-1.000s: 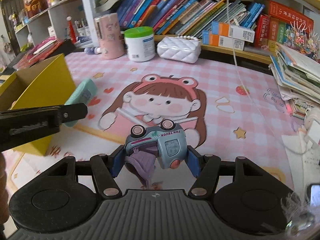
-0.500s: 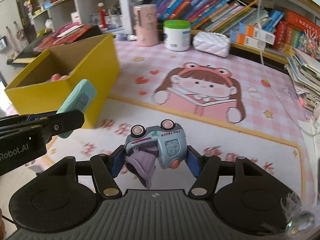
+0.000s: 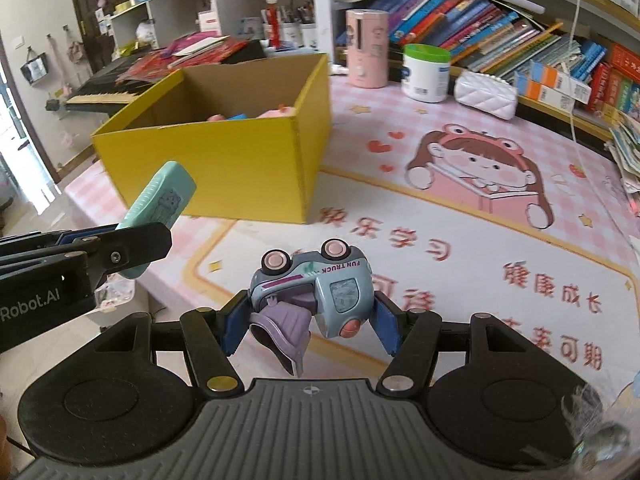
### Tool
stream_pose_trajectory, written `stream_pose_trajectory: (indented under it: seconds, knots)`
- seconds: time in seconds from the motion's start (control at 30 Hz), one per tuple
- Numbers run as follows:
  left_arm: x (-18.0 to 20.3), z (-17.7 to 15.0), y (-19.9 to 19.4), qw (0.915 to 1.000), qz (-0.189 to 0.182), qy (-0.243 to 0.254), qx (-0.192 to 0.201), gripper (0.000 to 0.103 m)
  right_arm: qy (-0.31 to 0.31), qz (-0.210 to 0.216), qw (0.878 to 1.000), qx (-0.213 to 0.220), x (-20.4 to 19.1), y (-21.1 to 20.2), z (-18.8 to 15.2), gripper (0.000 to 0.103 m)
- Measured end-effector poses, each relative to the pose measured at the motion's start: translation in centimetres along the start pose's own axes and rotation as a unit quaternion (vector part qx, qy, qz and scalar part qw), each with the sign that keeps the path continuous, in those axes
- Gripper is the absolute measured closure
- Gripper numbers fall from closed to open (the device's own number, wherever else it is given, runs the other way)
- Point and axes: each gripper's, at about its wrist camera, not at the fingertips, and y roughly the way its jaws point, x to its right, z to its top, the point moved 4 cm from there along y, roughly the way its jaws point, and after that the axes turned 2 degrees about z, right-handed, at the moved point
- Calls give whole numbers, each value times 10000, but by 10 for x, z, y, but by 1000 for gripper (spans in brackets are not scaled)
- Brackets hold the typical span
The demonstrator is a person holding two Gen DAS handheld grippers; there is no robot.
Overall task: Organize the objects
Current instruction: 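Carry teal comb in left tool while right tool carries truck to yellow box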
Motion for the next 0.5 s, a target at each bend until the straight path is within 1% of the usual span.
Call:
stream_pose_trajectory:
  seconds: [0.27, 0.5]
  knots:
    - [-25, -11, -24, 10000, 61, 43, 41, 86, 16, 99, 9999, 15, -36, -3, -11, 42]
    - [-46, -13, -42, 9998, 115, 26, 145, 86, -16, 178, 9998, 36, -62, -5, -16, 42]
